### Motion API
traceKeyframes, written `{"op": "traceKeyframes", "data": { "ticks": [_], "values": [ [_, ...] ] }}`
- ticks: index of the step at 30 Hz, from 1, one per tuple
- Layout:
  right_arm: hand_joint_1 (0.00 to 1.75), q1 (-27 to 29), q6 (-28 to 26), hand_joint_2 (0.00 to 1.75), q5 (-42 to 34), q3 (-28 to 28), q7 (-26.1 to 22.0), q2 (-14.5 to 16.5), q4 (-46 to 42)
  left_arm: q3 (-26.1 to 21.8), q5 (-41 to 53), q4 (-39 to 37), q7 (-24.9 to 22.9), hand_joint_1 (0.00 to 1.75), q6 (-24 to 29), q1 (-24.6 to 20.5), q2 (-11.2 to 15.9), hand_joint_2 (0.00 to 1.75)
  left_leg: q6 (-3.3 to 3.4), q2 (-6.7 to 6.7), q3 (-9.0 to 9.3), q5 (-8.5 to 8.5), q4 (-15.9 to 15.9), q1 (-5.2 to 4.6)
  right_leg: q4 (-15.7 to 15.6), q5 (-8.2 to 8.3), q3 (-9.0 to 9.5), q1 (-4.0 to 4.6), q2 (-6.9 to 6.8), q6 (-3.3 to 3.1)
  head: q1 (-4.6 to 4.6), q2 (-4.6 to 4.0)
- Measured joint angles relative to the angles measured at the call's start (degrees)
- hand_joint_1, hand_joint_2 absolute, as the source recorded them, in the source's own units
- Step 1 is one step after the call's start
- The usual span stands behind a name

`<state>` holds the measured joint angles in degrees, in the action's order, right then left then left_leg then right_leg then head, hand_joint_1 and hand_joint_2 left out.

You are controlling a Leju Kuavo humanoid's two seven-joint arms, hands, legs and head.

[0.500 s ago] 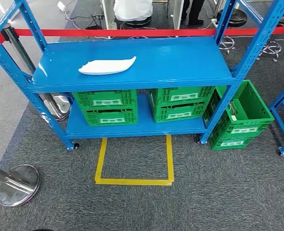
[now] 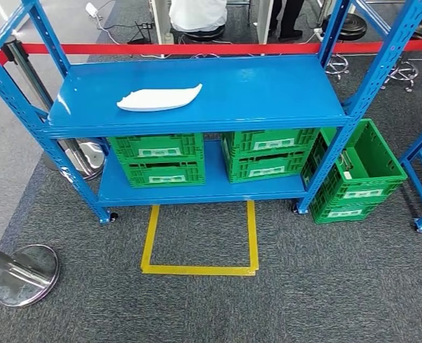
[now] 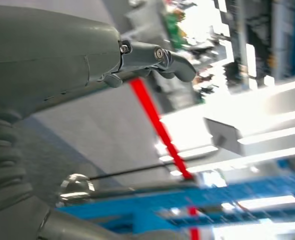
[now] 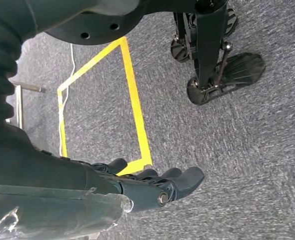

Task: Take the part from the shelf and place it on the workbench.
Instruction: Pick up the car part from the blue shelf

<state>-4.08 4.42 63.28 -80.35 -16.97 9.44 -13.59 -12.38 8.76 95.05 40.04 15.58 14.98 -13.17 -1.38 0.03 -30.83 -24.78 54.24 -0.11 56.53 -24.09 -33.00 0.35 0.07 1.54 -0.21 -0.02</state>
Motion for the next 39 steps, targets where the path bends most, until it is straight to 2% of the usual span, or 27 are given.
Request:
{"op": "traceKeyframes", "data": {
  "ticks": [5,9,15,22,32,39],
  "values": [
    [0.0,-0.16,0.53,0.0,0.29,0.65,-1.64,0.0,0.0,6.3,0.13,3.47,-0.32,0.0,2.58,1.18,2.24,0.0,0.0,0.0,0.0,0.0,0.0,0.0,0.0,0.0,0.0,0.0,0.0,0.0,0.0,0.0],
    [0.0,-0.28,0.14,0.0,0.99,1.39,-2.05,0.04,0.11,7.74,-1.99,4.78,-0.37,0.0,3.33,1.89,3.6,0.0,0.0,0.0,0.0,0.0,0.0,0.0,0.0,0.0,0.0,0.0,0.01,0.0,0.0,0.0],
    [0.0,-0.57,-0.68,0.0,1.26,2.12,-2.05,0.32,0.5,7.72,-3.61,5.79,-0.28,0.0,3.07,3.07,4.72,0.0,0.0,0.0,-0.02,0.0,0.0,0.0,0.0,-0.01,-0.01,0.0,-0.01,0.0,0.0,0.0],
    [0.0,-0.63,-1.15,0.0,1.37,2.45,-2.01,0.42,0.62,7.25,-4.41,5.93,-0.22,0.0,2.06,3.33,4.81,0.0,0.0,0.0,-0.02,0.0,0.0,0.0,0.0,-0.01,0.0,0.0,-0.01,0.0,0.01,0.0],
    [0.0,-0.63,-2.13,0.0,2.15,3.42,-1.52,0.69,0.89,4.05,-4.03,5.93,-0.15,0.0,-3.34,3.58,2.94,0.0,0.0,0.0,-0.01,0.0,0.0,0.0,0.0,-0.01,-0.02,0.0,-0.01,0.0,0.0,0.0],
    [0.0,-0.68,-1.6,0.0,1.56,3.48,-2.25,0.7,0.9,3.22,-3.3,5.83,-0.14,0.0,-3.75,2.37,2.15,0.0,0.0,0.0,-0.01,0.0,0.0,0.0,0.0,0.0,-0.01,0.0,-0.01,0.0,0.01,0.0]
  ]
}}
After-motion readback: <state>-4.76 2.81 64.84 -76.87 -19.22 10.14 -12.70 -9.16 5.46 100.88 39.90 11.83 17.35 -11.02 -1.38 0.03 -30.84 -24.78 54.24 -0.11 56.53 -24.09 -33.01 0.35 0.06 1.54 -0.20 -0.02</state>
